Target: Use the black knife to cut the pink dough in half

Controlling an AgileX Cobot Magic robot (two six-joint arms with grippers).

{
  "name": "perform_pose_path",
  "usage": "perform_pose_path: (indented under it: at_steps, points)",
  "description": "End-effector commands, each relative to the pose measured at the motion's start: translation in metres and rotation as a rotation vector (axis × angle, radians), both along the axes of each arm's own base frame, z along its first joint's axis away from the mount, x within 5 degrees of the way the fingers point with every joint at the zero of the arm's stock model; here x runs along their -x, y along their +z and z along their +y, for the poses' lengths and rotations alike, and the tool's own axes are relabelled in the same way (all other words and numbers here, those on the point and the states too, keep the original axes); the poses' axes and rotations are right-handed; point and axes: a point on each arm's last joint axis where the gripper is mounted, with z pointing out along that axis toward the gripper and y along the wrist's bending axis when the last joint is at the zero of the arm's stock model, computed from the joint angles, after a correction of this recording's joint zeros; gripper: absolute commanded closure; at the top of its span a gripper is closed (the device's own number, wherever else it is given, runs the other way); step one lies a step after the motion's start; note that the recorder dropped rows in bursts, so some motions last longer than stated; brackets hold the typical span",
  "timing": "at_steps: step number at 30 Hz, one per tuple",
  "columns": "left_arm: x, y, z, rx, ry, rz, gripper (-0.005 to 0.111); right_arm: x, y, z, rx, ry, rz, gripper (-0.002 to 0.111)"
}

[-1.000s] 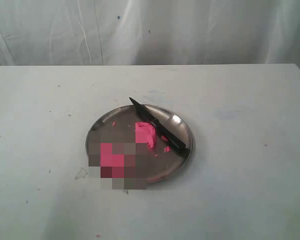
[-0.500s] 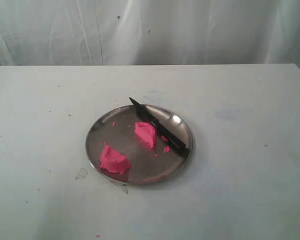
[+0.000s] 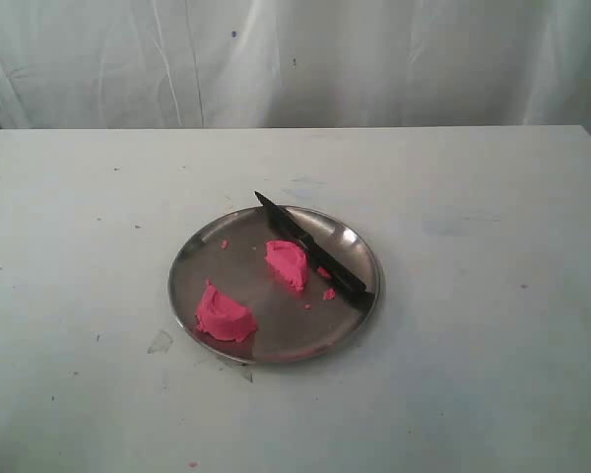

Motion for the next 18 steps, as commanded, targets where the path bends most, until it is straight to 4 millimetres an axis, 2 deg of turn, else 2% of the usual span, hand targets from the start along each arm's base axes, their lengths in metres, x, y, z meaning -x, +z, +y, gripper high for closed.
perform_pose_path:
  at_steps: [1, 18]
  points:
    - [0.0004, -0.0012, -0.0001, -0.099, -0.047, 0.012, 0.107, 0.0002, 0.0002, -0.0002, 0.012, -0.001, -0.011, 0.108]
    - [-0.001, 0.0022, 0.0004, -0.105, -0.041, -0.028, 0.107, 0.0002, 0.0002, -0.0002, 0.012, -0.001, -0.011, 0.108]
